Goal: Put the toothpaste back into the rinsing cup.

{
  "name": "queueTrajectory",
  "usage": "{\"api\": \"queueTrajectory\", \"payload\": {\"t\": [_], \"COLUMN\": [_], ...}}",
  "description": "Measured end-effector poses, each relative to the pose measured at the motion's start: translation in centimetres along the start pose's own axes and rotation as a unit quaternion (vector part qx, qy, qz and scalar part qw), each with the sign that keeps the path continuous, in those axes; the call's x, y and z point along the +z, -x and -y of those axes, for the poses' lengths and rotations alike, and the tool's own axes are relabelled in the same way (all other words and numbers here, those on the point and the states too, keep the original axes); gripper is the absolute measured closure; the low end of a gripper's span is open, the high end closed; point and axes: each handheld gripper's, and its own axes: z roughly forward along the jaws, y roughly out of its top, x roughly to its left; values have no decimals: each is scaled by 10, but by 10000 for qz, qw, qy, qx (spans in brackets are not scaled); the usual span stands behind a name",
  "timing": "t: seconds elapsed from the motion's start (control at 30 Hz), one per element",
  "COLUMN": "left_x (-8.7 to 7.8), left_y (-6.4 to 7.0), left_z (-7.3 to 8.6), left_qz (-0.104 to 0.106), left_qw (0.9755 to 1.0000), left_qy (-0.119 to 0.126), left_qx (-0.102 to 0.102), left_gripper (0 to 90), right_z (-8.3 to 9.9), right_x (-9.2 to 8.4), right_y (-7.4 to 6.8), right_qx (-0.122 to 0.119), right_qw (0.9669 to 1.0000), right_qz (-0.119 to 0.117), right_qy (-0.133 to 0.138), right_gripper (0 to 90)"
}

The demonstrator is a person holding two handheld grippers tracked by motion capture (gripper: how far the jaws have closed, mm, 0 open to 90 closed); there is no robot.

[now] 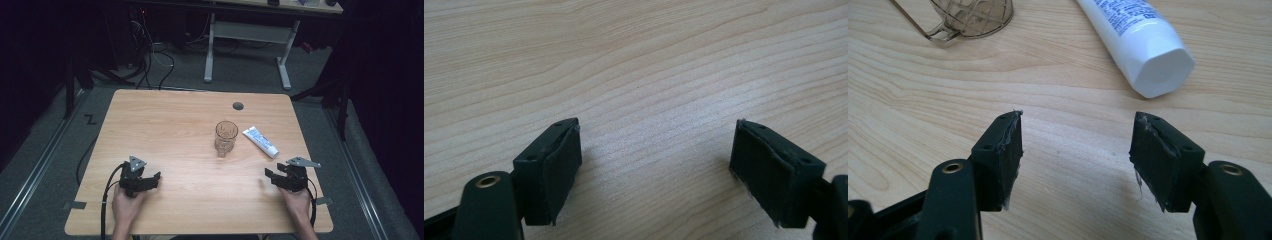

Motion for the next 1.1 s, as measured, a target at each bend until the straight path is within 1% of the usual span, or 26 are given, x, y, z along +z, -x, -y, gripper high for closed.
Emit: {"api": "queueTrajectory", "payload": {"t": [0.27, 0.57, 0.63, 0.83, 0.87, 0.9, 1.1], "left_x": [0, 0, 0, 0, 0, 0, 0], "left_y": [0, 0, 0, 0, 0, 0, 0], "left_z": [0, 0, 0, 0, 0, 0, 0], "left_qz": [0, -1, 0, 0, 0, 0, 0], "left_qw": [10000, 10000, 10000, 10000, 10000, 10000, 10000], "left_qy": [-3, -2, -2, 1, -1, -3, -5], "left_qx": [3, 3, 2, -1, 1, 3, 7], "left_gripper": [207, 207, 207, 207, 207, 207, 207], "right_z": [1, -1, -4, -8, -10, -12, -18], "right_x": [-7, -9, -10, -12, -12, -13, -13], "right_y": [6, 11, 13, 15, 16, 17, 16], "right_qx": [95, 131, 170, 164, 115, 146, 85], "right_qw": [9999, 9998, 9997, 9997, 9997, 9997, 9997], "right_qz": [86, 129, 147, 168, 166, 159, 170], "right_qy": [30, 51, 96, 120, 132, 142, 153], "right_gripper": [398, 409, 411, 411, 413, 410, 409]}}
